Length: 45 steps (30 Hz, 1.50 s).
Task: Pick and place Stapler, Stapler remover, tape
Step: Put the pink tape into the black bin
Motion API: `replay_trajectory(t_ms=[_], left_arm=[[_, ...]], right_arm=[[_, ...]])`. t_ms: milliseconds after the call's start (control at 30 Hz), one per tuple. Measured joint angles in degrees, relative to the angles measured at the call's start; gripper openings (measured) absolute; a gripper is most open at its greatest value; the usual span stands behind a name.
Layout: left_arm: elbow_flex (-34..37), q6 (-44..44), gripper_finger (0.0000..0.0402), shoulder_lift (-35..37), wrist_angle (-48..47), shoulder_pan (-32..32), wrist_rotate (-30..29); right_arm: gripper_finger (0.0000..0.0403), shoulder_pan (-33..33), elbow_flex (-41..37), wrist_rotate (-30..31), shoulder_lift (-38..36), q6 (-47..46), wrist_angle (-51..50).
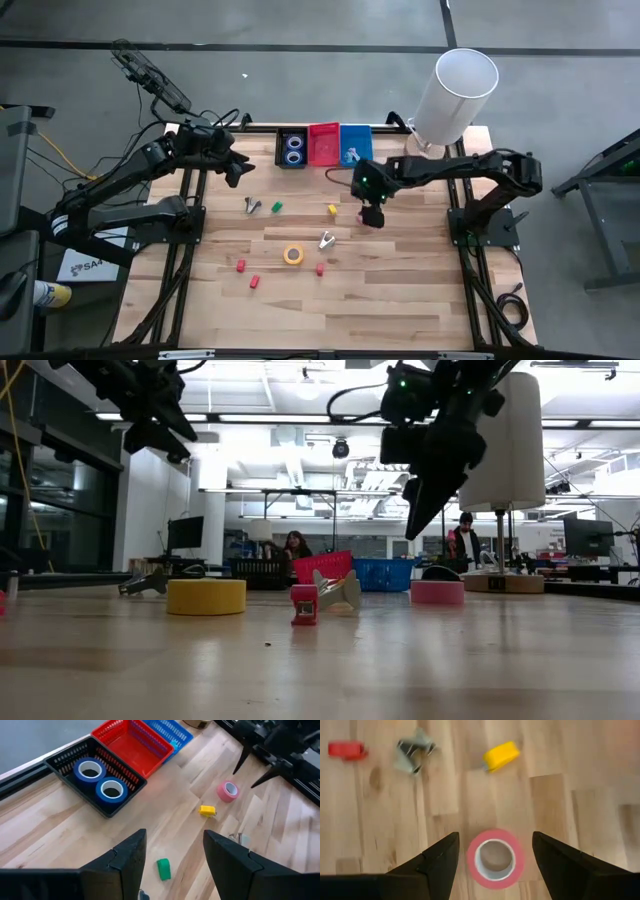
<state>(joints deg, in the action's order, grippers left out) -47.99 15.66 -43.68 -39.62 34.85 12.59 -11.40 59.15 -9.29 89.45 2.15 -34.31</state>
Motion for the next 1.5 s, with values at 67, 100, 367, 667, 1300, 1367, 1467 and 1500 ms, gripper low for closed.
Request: replay_trajectory(t_ms=[67,100,367,667,1300,1367,1467,1500], left_arm=[[0.0,-0.4,0.0193,0.0,0.0,0.0,0.3],[0.0,-0.5,0.0193,0.0,0.0,0.0,0.4],[0.0,-1.0,0.0193,0.0,-2.0,0.0,0.5],[0.0,-1.0,0.0193,0.0,-2.6,0.0,0.5],[0.0,-1.9,0.0193,0.0,-2.5,0.0,0.7],[0.0,-1.9,0.0193,0.0,-2.5,0.0,0.6],[0.0,-1.9,0.0193,0.0,-2.5,0.0,0.6],[0.0,-1.9,0.0193,0.0,-2.5,0.0,0.6]], right_arm=[[0.0242,1.4,-0.1,1.0,0.0,1.5,-0.3],[0.0242,2.0,-0.1,1.4,0.0,1.8,-0.3],[0.0242,6.9,-0.1,3.7,0.3,0.8,-3.7],[0.0241,9.6,-0.1,8.2,0.8,-0.7,-5.1],[0.0238,9.9,-10.0,8.2,1.7,-2.3,7.7],[0.0238,9.9,-10.7,8.9,1.7,-2.3,9.0],[0.0233,9.9,-11.7,9.0,1.7,-2.1,11.4],[0.0231,9.9,-12.1,9.0,1.7,-2.0,11.6]])
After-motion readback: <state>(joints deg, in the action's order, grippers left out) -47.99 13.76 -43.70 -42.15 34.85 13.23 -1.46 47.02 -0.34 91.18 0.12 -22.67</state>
